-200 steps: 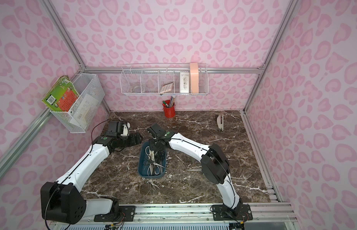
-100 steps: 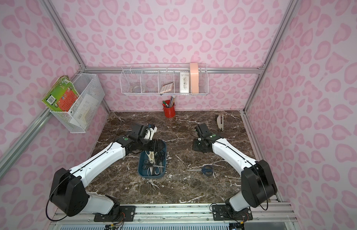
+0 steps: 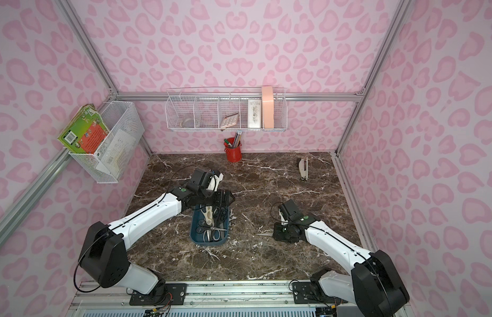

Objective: Put the scissors into the storage box
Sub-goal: Pick up the scissors from the center of the board.

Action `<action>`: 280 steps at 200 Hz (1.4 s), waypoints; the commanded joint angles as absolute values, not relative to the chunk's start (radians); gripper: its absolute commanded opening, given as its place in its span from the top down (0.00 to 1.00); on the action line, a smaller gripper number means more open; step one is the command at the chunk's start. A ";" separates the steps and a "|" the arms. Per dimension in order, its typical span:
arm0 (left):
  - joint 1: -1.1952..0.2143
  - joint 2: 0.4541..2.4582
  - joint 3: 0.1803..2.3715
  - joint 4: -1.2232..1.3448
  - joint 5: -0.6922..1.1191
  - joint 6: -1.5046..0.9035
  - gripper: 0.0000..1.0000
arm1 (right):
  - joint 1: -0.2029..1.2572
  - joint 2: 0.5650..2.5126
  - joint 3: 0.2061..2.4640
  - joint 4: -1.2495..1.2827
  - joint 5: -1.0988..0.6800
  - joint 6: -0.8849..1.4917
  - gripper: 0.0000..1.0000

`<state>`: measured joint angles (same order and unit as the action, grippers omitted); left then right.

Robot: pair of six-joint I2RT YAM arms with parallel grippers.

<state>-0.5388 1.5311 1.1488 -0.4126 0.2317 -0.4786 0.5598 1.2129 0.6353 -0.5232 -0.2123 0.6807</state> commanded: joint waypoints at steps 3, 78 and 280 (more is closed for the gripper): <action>-0.539 1.517 1.152 -0.435 0.207 -0.489 0.11 | 0.614 1.258 0.634 -0.378 -0.283 0.704 0.62; -0.538 1.468 1.140 -0.484 0.127 -0.480 0.11 | 0.682 1.476 0.710 -0.351 -0.208 0.641 0.62; -0.538 1.503 1.168 -0.470 0.122 -0.472 0.11 | 0.490 1.294 0.812 -0.779 0.024 0.715 0.62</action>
<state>-0.5388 1.4929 1.1595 -0.4850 0.1230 -0.4717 0.4763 1.3434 0.8371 -0.6353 -0.0120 0.5884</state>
